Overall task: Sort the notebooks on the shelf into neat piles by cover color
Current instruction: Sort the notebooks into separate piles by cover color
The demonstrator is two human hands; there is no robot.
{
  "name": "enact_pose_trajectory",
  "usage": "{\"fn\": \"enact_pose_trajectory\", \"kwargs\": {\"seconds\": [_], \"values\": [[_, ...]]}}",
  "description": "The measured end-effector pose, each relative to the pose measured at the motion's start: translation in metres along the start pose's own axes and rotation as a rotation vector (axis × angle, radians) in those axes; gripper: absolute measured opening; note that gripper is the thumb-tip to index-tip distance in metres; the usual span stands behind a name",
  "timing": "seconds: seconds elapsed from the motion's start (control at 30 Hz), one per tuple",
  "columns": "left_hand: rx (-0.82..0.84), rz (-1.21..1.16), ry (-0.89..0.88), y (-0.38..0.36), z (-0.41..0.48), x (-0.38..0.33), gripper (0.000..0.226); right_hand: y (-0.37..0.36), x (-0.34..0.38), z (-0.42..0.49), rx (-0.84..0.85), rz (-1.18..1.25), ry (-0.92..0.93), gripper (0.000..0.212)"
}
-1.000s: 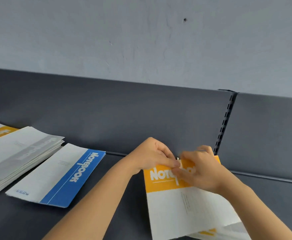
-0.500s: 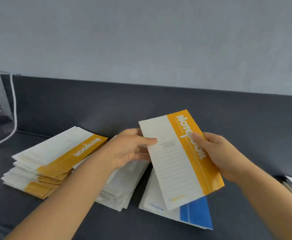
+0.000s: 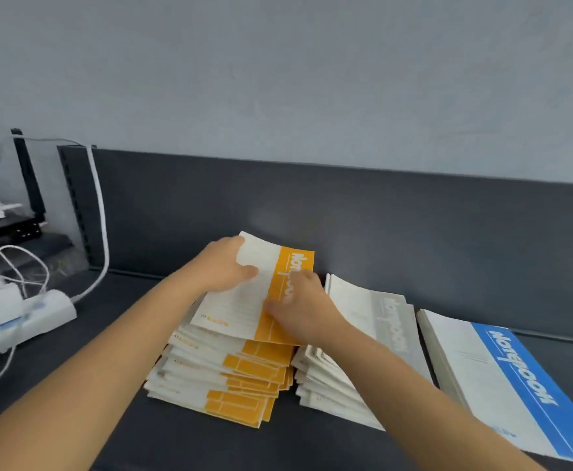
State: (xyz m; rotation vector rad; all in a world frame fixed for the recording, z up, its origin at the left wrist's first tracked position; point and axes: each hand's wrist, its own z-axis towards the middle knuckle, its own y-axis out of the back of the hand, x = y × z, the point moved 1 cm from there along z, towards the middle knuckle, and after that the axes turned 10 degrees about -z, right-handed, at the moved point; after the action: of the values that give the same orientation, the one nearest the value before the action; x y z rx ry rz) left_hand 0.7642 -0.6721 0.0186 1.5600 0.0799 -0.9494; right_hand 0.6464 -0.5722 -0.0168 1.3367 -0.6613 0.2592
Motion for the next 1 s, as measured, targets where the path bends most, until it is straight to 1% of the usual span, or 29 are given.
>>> {"fn": "enact_pose_trajectory", "kwargs": {"seconds": [0.07, 0.1, 0.13, 0.17, 0.3, 0.37, 0.47, 0.57, 0.67, 0.8, 0.87, 0.97, 1.0], "values": [[0.128, 0.197, 0.010, -0.011, 0.001, 0.016, 0.064, -0.024, 0.001, 0.004, 0.121, -0.452, 0.022, 0.053], [0.180, 0.278, 0.013, -0.019, 0.001, 0.025, 0.066, -0.033, 0.001, 0.001, 0.151, -0.624, 0.022, 0.060], [0.211, 0.325, 0.014, -0.026, 0.001, 0.033, 0.067, -0.040, 0.001, 0.000, 0.153, -0.730, 0.023, 0.064], [0.221, 0.344, 0.006, -0.031, 0.002, 0.040, 0.066, -0.045, 0.001, -0.001, 0.144, -0.782, 0.023, 0.064], [0.204, 0.441, -0.055, -0.035, 0.005, 0.047, 0.063, -0.043, 0.004, 0.002, 0.150, -0.856, 0.035, 0.066], [0.173, 0.484, -0.075, -0.032, 0.008, 0.043, 0.062, -0.033, 0.003, 0.003, 0.132, -0.850, 0.072, 0.067], [0.086, 0.554, -0.137, -0.031, 0.005, 0.018, 0.067, -0.006, -0.009, -0.001, 0.019, -0.810, 0.113, 0.065], [0.092, 0.539, -0.212, -0.035, -0.003, -0.025, 0.073, 0.032, -0.035, -0.013, -0.087, -0.755, 0.080, 0.063], [0.085, 0.513, -0.273, -0.051, -0.006, -0.073, 0.075, 0.078, -0.072, -0.032, -0.140, -0.762, -0.042, 0.064], [0.044, 0.427, -0.321, -0.103, -0.016, -0.148, 0.069, 0.145, -0.143, -0.080, -0.199, -0.890, -0.242, 0.065], [0.066, 0.374, -0.355, -0.139, -0.025, -0.190, 0.068, 0.182, -0.191, -0.110, -0.168, -0.920, -0.364, 0.063], [0.098, 0.356, -0.419, -0.197, -0.039, -0.252, 0.078, 0.238, -0.275, -0.153, -0.051, -0.865, -0.559, 0.058], [0.109, 0.347, -0.432, -0.217, -0.044, -0.273, 0.079, 0.255, -0.303, -0.166, -0.024, -0.861, -0.605, 0.060]]}}
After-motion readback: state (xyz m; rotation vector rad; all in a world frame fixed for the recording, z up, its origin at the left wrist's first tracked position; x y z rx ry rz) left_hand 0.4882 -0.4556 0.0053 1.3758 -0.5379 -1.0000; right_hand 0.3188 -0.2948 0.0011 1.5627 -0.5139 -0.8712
